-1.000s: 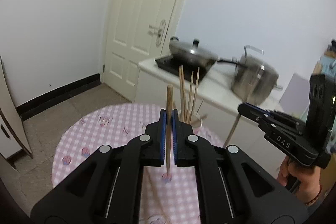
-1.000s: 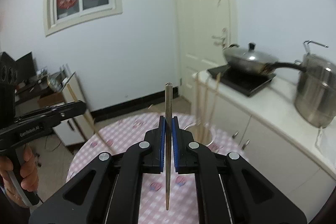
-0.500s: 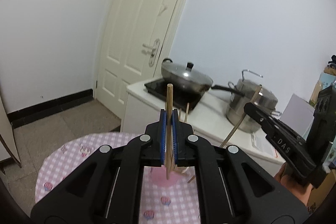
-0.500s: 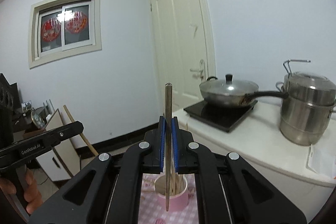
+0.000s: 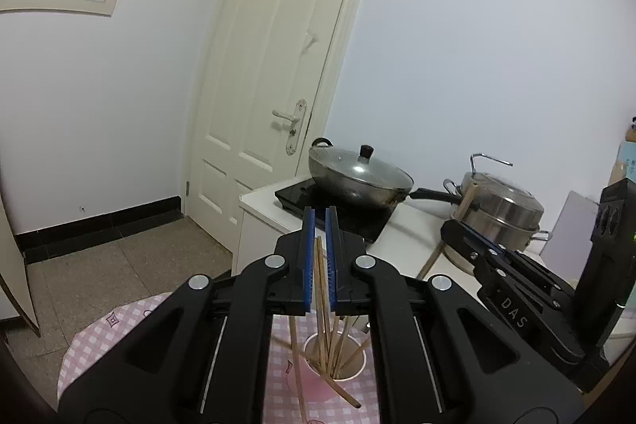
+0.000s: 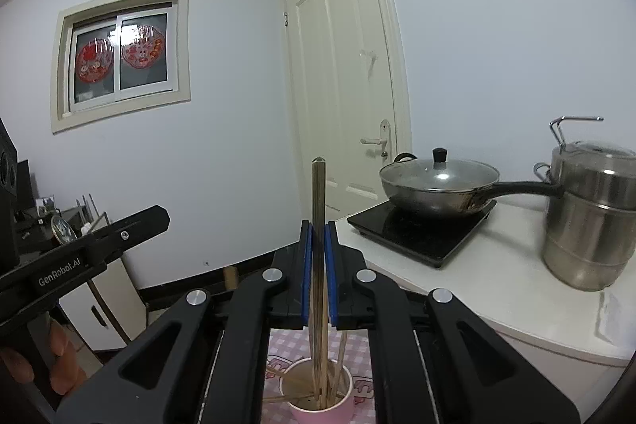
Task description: Organize utensils
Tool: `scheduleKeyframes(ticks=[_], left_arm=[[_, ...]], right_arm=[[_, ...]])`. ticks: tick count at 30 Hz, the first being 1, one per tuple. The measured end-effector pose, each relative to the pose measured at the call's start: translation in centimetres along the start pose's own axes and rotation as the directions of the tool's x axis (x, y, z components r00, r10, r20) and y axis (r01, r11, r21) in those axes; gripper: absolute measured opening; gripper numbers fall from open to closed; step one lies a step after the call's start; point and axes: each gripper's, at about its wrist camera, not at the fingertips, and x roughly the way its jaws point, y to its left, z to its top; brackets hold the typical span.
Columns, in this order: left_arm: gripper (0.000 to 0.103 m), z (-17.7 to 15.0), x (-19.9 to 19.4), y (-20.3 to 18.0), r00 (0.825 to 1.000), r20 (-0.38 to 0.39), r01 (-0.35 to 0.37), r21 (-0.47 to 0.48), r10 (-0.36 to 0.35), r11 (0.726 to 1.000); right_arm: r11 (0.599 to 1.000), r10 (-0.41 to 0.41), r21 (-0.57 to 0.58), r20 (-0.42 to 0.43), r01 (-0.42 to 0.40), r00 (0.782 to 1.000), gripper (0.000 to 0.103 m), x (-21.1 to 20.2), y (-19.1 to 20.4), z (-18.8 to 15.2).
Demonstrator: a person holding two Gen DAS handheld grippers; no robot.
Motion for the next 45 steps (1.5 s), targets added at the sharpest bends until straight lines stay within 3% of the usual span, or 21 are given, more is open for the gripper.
scheduleKeyframes(ticks=[14, 22, 31, 32, 33, 34, 35, 36, 41, 45], left_arm=[[0.006, -3.3, 3.9, 0.8, 0.981, -0.192, -0.001, 0.028, 0.007, 1.000], [0.007, -5.1, 6.6, 0.5, 0.949, -0.313, -0.008, 0.060, 0.027, 0.998], [0.007, -6.2, 9.0, 0.4, 0.923, -0.380, -0.026, 0.085, 0.057, 0.996], [0.015, -6.3, 9.1, 0.4, 0.921, -0.385, -0.026, 0.087, 0.058, 0.996], [0.046, -6.4, 9.2, 0.5, 0.920, -0.388, -0.025, 0.089, 0.058, 0.996], [0.064, -6.4, 9.2, 0.5, 0.923, -0.380, -0.024, 0.086, 0.055, 0.996], [0.067, -6.3, 9.0, 0.6, 0.932, -0.356, -0.037, 0.088, 0.066, 0.995], [0.067, -6.2, 8.9, 0.5, 0.936, -0.343, -0.043, 0.097, 0.074, 0.994], [0.066, -6.6, 9.6, 0.3, 0.926, -0.369, -0.039, 0.112, 0.078, 0.993], [0.041, -6.9, 10.7, 0.4, 0.911, -0.406, -0.027, 0.097, 0.064, 0.995]], right_arm=[[1.000, 0.029, 0.008, -0.100, -0.028, 0.995, 0.005, 1.9, -0.5, -3.1], [0.998, 0.058, 0.047, -0.201, -0.050, 0.978, 0.005, 3.3, -0.8, -5.5], [0.995, 0.092, 0.063, -0.207, -0.080, 0.974, 0.006, 3.5, -1.0, -5.6], [0.993, 0.099, 0.077, -0.213, -0.084, 0.972, 0.006, 3.6, -1.3, -5.6], [0.993, 0.102, 0.087, -0.217, -0.085, 0.971, 0.006, 3.8, -1.5, -5.7], [0.992, 0.103, 0.096, -0.221, -0.084, 0.970, 0.007, 3.9, -1.7, -5.8], [0.992, 0.095, 0.098, -0.221, -0.074, 0.971, 0.008, 3.9, -1.8, -5.8], [0.992, 0.098, 0.101, -0.221, -0.078, 0.970, 0.007, 3.9, -2.0, -5.9], [0.989, 0.110, 0.118, -0.221, -0.085, 0.969, 0.007, 3.7, -2.4, -6.1], [0.988, 0.121, 0.122, -0.221, -0.096, 0.968, 0.007, 3.6, -2.5, -6.1]])
